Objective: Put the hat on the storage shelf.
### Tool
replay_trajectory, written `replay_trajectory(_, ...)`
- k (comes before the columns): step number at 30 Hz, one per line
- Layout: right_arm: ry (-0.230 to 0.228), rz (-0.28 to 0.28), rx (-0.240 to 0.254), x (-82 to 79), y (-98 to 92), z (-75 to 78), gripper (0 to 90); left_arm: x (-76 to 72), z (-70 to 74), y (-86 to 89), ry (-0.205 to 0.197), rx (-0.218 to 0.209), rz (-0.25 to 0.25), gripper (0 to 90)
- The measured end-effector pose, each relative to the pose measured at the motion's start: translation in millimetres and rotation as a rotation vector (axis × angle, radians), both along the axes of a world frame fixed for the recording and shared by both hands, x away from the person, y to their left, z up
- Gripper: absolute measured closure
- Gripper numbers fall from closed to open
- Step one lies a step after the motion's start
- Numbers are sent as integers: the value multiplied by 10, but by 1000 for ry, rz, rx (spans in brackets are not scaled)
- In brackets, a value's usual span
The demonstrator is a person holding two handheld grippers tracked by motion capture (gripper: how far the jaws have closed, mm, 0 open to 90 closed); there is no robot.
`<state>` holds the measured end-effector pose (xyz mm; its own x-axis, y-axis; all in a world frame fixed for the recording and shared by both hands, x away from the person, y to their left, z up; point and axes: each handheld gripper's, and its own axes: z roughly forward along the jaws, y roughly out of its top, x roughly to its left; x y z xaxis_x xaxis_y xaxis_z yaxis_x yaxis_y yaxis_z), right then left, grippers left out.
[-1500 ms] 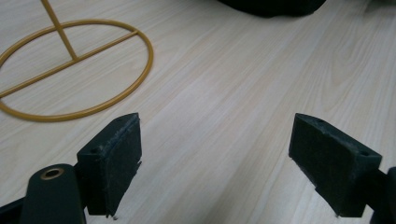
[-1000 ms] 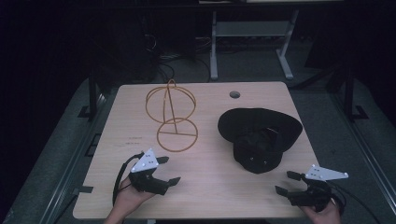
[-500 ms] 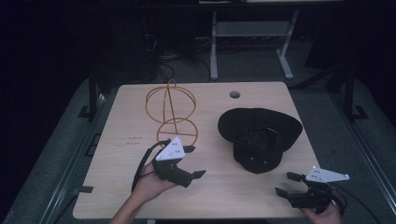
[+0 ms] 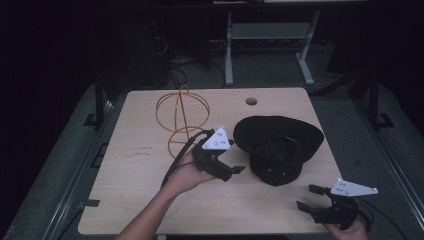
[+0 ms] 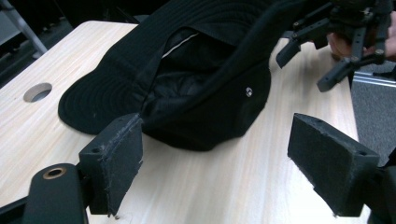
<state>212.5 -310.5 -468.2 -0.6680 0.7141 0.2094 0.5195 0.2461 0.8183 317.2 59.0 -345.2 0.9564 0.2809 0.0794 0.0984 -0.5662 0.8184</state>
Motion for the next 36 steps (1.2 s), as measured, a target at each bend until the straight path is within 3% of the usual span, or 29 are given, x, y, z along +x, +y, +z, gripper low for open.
replay_trajectory(3, -1, 4, -4, 0, 3, 1, 179, 64, 12, -72, 4, 12, -10, 195)
replay_trajectory(9, -5, 9, -3, -6, 6, 2, 180, 197, 8, -278, -5, 91, -48, 256)
replay_trajectory(11, -6, 10, 0, -8, 6, 4, 180, 221, -11, -338, -7, 117, -67, 334)
replay_trajectory(12, -4, 9, 1, -13, 9, 8, 180, 233, -33, -382, -16, 142, -88, 439)
replay_trajectory(14, -6, 8, 0, -18, 11, 10, 180, 234, -46, -399, -20, 151, -96, 539)
replay_trajectory(15, -6, 8, 0, -18, 11, 10, 180, 234, -58, -415, -19, 154, -101, 539)
replay_trajectory(18, -14, 10, -2, -19, 16, 15, 180, 213, -77, -442, -24, 154, -125, 697)
replay_trajectory(21, -16, 9, -2, -21, 19, 19, 180, 176, -79, -470, -33, 158, -152, 764)
replay_trajectory(26, -37, -3, 2, -22, 43, 44, 179, 82, -92, -519, -45, 118, -182, 847)
replay_trajectory(34, -91, -23, 43, -10, 107, 106, 180, 22, -61, -551, 30, -6, -202, 856)
replay_trajectory(36, -93, -26, 43, -8, 118, 109, 180, 22, -48, -556, 37, -17, -200, 856)
